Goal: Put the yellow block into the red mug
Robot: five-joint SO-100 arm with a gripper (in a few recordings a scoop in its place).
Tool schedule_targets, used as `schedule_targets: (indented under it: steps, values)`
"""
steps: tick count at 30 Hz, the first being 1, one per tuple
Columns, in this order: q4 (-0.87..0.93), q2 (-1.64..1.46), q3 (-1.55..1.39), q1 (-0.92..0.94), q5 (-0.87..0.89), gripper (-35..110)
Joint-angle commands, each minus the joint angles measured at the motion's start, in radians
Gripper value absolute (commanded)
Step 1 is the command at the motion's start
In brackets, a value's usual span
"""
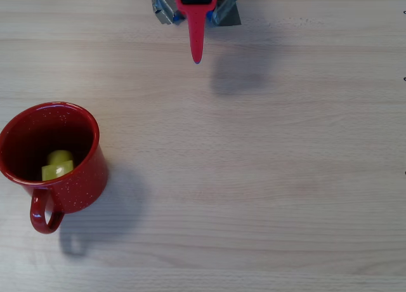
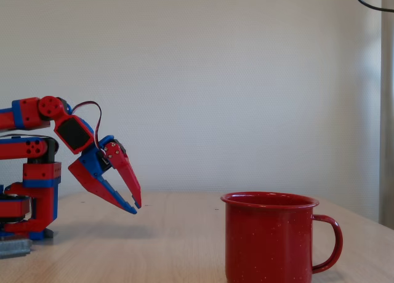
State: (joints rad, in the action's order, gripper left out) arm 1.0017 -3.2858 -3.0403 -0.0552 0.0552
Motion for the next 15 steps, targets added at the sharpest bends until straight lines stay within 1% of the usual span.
schedule_targets:
  steps: [1,15]
  values:
    - [0.02,-0.02,0.015,0.015,0.031,0]
    - [0.02,-0.02,0.015,0.021,0.034,0]
